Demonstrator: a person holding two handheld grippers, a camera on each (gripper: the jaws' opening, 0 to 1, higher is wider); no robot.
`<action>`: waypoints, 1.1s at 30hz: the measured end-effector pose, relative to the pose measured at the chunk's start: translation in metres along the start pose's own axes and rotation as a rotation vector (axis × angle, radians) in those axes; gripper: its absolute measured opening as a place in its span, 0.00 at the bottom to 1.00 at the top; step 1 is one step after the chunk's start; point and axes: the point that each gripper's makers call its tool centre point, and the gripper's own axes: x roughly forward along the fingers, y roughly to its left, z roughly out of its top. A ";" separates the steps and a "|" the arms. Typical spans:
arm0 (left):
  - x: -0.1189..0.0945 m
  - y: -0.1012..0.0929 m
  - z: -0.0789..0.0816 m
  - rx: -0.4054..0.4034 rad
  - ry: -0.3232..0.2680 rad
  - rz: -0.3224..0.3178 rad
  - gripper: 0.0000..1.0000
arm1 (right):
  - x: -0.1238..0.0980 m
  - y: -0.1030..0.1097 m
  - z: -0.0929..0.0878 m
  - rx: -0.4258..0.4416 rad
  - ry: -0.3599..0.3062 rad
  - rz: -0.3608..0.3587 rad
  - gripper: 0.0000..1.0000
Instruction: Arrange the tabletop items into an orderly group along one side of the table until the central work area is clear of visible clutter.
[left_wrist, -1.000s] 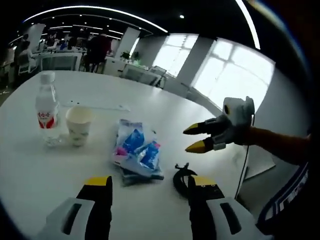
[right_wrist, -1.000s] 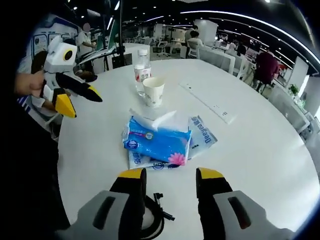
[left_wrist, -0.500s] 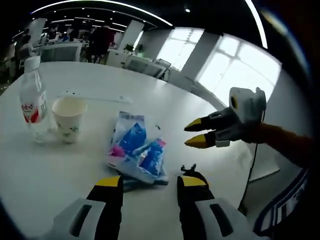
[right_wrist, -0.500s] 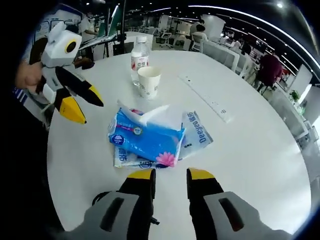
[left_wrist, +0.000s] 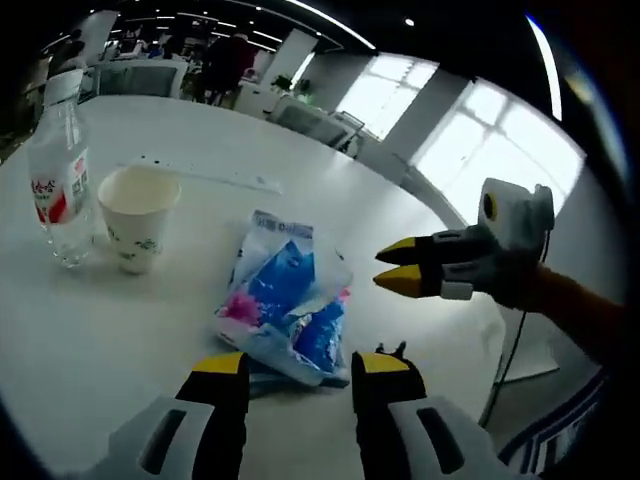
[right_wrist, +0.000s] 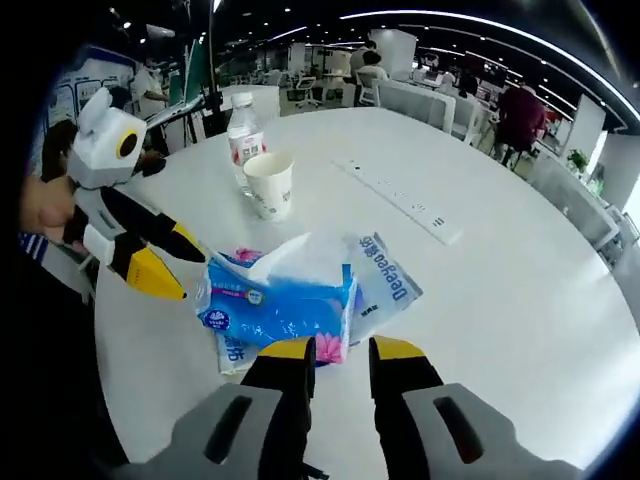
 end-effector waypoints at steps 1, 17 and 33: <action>0.000 0.000 -0.001 -0.004 0.002 0.000 0.38 | 0.002 0.000 0.001 0.003 -0.001 0.001 0.15; 0.014 0.006 -0.012 -0.063 0.068 0.020 0.25 | 0.033 0.007 0.000 0.022 0.034 0.033 0.05; 0.020 0.004 -0.019 -0.130 0.093 -0.015 0.03 | 0.027 0.002 -0.002 0.029 -0.009 0.010 0.01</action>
